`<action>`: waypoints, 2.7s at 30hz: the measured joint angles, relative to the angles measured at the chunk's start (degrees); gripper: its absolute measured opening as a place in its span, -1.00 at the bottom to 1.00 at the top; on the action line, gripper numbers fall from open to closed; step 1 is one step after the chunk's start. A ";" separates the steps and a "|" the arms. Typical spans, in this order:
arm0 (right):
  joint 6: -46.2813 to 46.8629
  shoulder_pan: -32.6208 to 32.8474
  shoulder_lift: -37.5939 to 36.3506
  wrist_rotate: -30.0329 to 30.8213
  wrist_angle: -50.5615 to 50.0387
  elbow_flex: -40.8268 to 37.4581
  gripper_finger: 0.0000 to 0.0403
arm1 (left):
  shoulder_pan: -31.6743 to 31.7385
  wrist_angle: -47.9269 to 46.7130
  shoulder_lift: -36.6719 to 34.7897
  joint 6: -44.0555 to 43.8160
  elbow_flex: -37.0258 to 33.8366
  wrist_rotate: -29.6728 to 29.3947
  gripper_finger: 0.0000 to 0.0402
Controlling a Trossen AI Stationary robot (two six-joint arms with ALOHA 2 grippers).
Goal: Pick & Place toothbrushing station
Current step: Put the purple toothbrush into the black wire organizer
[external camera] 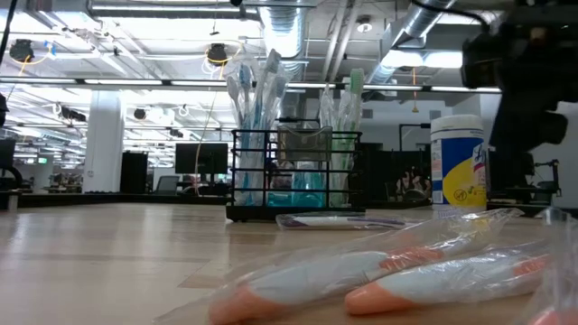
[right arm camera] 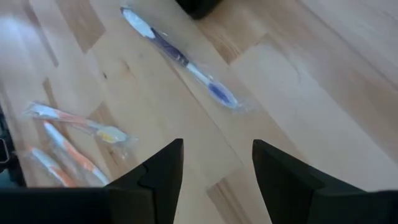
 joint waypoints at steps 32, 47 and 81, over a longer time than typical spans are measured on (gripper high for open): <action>-42.97 -19.03 15.24 -24.14 6.05 1.21 0.09 | 2.38 -3.74 0.03 -1.66 -0.11 3.50 -0.02; -51.44 -20.98 27.19 -26.20 10.69 8.43 -0.04 | 2.69 -4.00 0.03 -3.11 -0.11 3.52 -0.02; -45.27 -14.45 1.31 -10.87 -48.25 32.87 -1.00 | 3.57 0.91 0.03 -2.96 -0.11 6.91 -0.02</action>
